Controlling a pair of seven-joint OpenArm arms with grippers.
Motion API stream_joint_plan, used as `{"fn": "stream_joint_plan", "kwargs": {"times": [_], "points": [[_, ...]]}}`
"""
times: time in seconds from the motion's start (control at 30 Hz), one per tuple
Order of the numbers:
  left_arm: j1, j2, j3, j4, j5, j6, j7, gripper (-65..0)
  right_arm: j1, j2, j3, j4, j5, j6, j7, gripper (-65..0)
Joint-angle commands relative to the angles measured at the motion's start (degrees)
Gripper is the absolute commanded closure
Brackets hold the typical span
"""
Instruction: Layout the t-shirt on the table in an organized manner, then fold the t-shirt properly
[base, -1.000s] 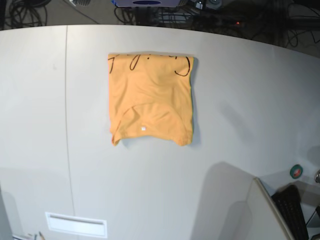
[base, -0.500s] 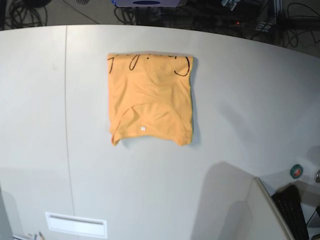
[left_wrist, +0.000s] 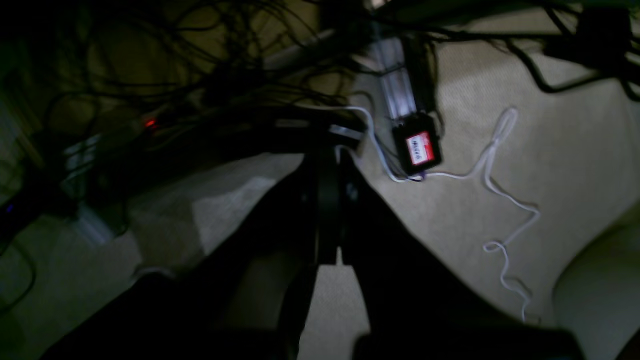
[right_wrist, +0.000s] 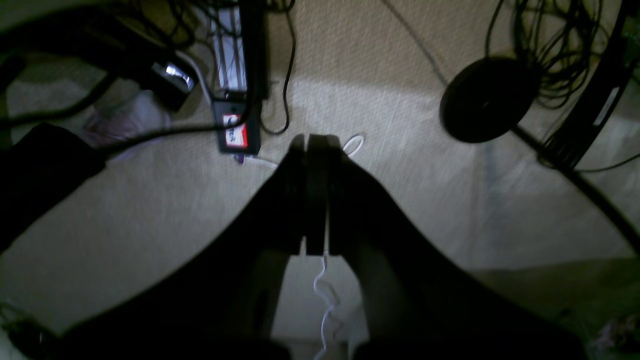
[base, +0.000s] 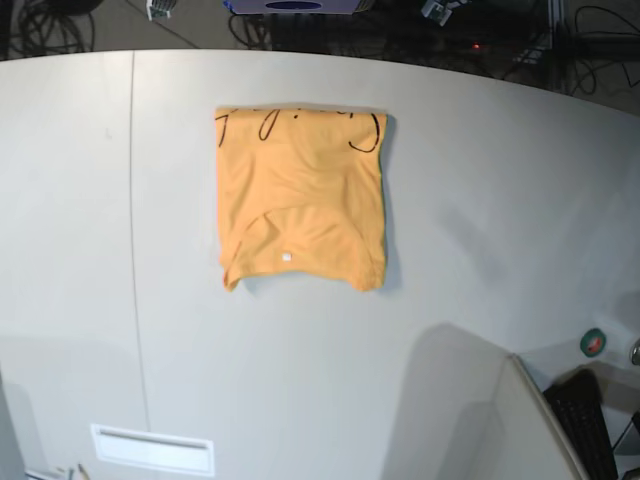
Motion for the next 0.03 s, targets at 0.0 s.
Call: {"fn": "stream_joint_plan", "kwargs": {"times": [0.0], "points": [[0.4, -0.4, 0.6, -0.1, -0.1, -0.4, -0.7, 0.0, -0.2, 0.1, 0.0, 0.7, 0.0, -0.2, 0.4, 0.0]]}}
